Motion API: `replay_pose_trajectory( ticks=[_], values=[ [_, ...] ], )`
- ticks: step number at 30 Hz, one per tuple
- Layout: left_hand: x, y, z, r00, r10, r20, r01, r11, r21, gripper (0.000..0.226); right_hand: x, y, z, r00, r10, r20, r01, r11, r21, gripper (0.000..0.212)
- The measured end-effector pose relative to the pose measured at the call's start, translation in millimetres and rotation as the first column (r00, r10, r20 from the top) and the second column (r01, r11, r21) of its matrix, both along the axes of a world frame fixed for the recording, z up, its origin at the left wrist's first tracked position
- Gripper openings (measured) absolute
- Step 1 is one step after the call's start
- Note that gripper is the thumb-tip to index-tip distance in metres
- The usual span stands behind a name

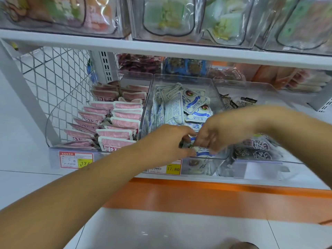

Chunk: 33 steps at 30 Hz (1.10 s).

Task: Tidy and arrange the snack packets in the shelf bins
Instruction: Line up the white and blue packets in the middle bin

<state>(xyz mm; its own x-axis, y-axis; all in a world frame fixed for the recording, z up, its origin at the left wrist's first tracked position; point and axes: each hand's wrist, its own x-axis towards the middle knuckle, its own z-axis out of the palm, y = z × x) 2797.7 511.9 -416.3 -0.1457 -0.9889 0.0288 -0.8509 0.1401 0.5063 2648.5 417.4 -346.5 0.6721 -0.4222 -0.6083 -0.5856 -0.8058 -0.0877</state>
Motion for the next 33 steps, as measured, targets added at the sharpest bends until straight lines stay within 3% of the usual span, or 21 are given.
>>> replay_pose_trajectory(
  ticks=[2, 4, 8, 14, 21, 26, 29, 33],
  values=[
    [-0.4, -3.3, -6.1, 0.998, -0.038, 0.045, 0.039, 0.999, -0.025, 0.033, -1.5, -13.6, 16.7, 0.995, -0.082, 0.058, 0.077, 0.993, 0.086, 0.03],
    [2.3, -3.4, -8.9, 0.997, -0.068, 0.021, 0.068, 0.998, 0.01, 0.028, 4.0, -25.8, 16.6, 0.99, -0.109, 0.094, 0.103, 0.992, 0.073, 0.031],
    [8.4, -1.9, -7.3, 0.991, -0.136, -0.011, 0.136, 0.984, 0.114, 0.03, 23.2, -29.0, -10.5, 0.995, 0.02, -0.096, -0.029, 0.995, -0.099, 0.049],
    [14.7, 0.7, -3.8, 0.974, -0.222, 0.039, 0.212, 0.961, 0.176, 0.035, 34.2, -41.0, -38.4, 0.968, 0.107, -0.225, -0.156, 0.964, -0.215, 0.067],
    [16.4, 0.3, -9.6, 0.961, -0.265, 0.08, 0.253, 0.959, 0.129, 0.036, 39.6, -43.2, -47.1, 0.963, 0.14, -0.23, -0.193, 0.954, -0.228, 0.068],
    [15.7, 4.6, -7.6, 0.972, -0.235, 0.03, 0.23, 0.965, 0.123, 0.035, 41.4, -40.5, -48.0, 0.96, 0.112, -0.255, -0.181, 0.948, -0.263, 0.069],
    [14.7, 6.4, -6.1, 0.98, -0.195, 0.045, 0.185, 0.969, 0.165, 0.034, 39.7, -38.2, -39.0, 0.987, 0.043, -0.153, -0.079, 0.968, -0.239, 0.069],
    [14.3, 5.1, -6.1, 0.996, -0.085, -0.037, 0.09, 0.984, 0.154, 0.032, 27.7, -35.3, -15.9, 1.0, -0.022, -0.014, 0.021, 0.993, -0.116, 0.048]
  ],
)
